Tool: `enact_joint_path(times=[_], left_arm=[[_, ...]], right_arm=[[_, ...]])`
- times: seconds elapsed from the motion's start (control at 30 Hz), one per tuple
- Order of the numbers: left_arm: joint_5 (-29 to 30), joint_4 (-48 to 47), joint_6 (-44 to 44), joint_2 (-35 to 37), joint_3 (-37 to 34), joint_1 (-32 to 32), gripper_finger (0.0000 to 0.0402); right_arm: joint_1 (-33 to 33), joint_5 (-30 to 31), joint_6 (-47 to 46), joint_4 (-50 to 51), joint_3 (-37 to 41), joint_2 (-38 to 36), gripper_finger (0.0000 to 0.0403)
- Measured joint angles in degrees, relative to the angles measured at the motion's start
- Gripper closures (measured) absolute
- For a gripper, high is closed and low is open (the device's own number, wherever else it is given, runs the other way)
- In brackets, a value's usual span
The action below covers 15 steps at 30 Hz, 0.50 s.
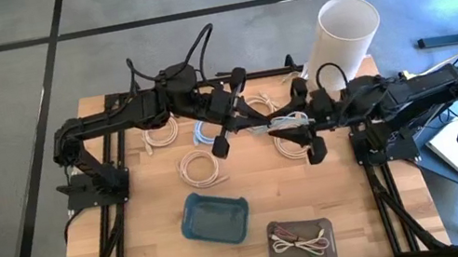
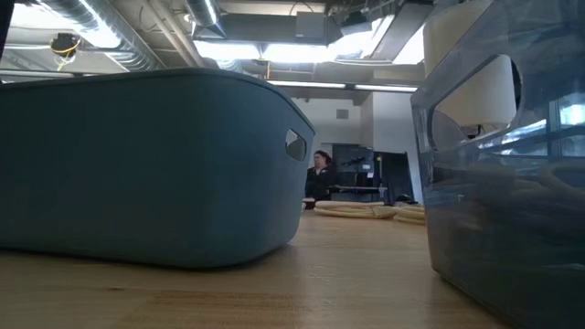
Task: Pick & Place USB Port
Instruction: Put the blue charger cable into the black bin
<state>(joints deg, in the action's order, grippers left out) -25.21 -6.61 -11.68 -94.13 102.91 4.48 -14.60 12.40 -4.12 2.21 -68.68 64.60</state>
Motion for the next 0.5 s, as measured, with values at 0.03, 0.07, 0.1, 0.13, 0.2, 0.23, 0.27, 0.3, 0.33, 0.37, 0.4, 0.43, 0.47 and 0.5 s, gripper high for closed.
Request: enact_joint_path(times=[0.03,0.07,0.1,0.13,0.2,0.23,0.27,0.3,0.33,0.37,0.4,0.43,0.47,0.5], left_arm=[[0.0,0.0,0.0,0.0,0.0,0.1,0.04],[0.0,0.0,0.0,0.0,0.0,0.1,0.04],[0.0,0.0,0.0,0.0,0.0,0.1,0.04],[0.0,0.0,0.0,0.0,0.0,0.1,0.04],[0.0,0.0,0.0,0.0,0.0,0.1,0.04],[0.0,0.0,0.0,0.0,0.0,0.1,0.04],[-0.3,0.0,0.0,0.0,0.0,0.1,0.04],[-0.4,0.0,0.0,0.0,0.0,0.1,0.04],[-0.5,0.0,0.3,0.0,0.0,0.1,0.04],[-0.6,0.0,0.7,0.0,0.0,0.2,0.04],[-0.5,0.0,1.2,0.0,0.0,0.2,0.04],[-0.1,-0.1,2.0,0.0,0.0,0.1,0.04],[0.1,-0.1,2.5,0.0,0.0,0.1,0.04],[0.1,-0.2,2.6,0.0,0.0,0.1,0.0399]], right_arm=[[0.1,0.0,0.0,0.9,-0.8,0.4,0.0237],[0.2,0.0,-0.1,1.8,-1.4,0.7,0.0246],[0.2,0.0,-0.1,2.5,-1.9,0.9,0.0257],[0.2,0.0,0.0,2.9,-2.2,1.1,0.027],[0.2,0.0,0.0,3.4,-2.4,1.1,0.0301],[0.2,0.0,0.0,3.4,-2.4,1.1,0.0319],[0.2,0.0,0.1,3.5,-2.4,1.1,0.034],[0.2,-0.2,0.1,3.7,-2.4,1.1,0.0364],[0.2,-0.2,0.2,3.8,-2.4,1.1,0.038],[0.2,-0.2,0.3,3.8,-2.4,1.1,0.0387],[0.2,-0.2,0.3,3.8,-2.4,1.1,0.0387],[0.2,-0.2,0.3,3.9,-2.4,1.1,0.0387],[0.2,-0.2,0.3,4.2,-2.4,1.0,0.0387],[0.2,-0.2,0.3,4.5,-2.4,1.0,0.0389]])
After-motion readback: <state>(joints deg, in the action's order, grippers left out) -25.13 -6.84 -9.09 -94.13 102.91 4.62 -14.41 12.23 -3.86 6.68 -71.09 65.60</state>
